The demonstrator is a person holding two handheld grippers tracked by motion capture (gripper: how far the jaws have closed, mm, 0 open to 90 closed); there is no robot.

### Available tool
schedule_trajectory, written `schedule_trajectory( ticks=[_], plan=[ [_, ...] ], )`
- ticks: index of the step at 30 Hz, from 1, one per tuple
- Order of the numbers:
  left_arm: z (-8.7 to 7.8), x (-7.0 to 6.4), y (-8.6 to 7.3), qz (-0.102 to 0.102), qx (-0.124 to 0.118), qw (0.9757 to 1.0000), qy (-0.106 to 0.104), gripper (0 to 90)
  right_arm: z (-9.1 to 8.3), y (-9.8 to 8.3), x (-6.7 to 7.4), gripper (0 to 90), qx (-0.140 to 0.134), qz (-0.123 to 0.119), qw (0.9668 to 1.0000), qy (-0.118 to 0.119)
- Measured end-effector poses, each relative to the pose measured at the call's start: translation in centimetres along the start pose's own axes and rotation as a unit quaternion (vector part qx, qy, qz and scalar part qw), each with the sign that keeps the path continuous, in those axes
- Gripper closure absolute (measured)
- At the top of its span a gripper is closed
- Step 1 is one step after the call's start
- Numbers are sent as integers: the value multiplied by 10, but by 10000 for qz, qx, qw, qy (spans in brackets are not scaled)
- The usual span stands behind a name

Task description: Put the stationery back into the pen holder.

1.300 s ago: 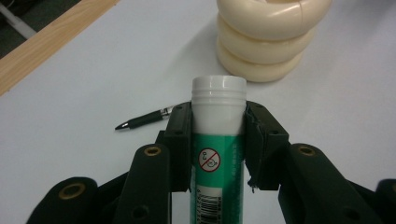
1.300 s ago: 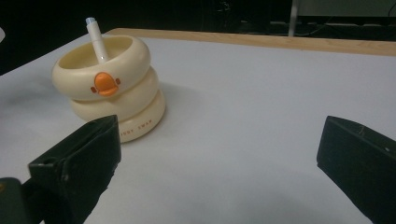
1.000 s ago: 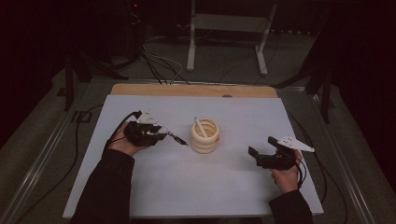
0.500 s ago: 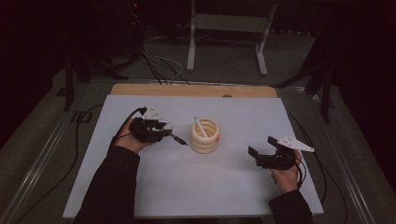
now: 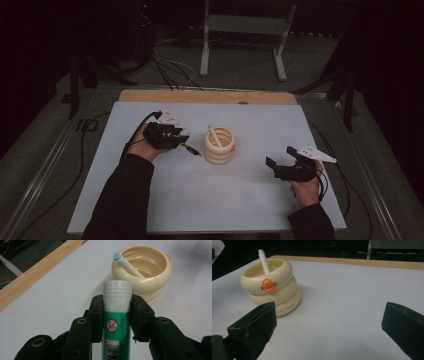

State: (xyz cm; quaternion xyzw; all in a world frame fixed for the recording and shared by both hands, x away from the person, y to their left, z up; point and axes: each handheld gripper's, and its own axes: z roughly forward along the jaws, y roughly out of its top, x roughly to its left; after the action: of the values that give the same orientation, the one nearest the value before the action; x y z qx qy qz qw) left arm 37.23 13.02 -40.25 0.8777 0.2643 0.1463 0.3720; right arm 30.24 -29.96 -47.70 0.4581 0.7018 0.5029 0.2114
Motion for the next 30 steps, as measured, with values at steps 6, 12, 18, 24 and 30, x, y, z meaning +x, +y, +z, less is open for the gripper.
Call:
schedule_trajectory(
  ticks=[6, 12, 18, 24, 30],
  plan=[
    [1, -1, 6, 0, -63, 10000, -19, 661, 0, 0, 0, 0, -1, 6, 10000, 2],
    [3, -1, 11, -4, -102, 9999, -78, 661, 0, 0, 0, 0, 7, 4, 10000, 5],
    [5, -2, 16, -17, -163, 9997, -165, 661, 0, 0, 0, 0, 4, 0, 10000, 14],
    [9, -4, 23, 19, -197, 9995, -240, 661, 0, 0, 0, 0, -2, 15, 10000, 15],
    [13, -7, 29, 57, -209, 9993, -290, 661, 0, 0, 0, 0, 3, 18, 10000, 23]
  ],
)
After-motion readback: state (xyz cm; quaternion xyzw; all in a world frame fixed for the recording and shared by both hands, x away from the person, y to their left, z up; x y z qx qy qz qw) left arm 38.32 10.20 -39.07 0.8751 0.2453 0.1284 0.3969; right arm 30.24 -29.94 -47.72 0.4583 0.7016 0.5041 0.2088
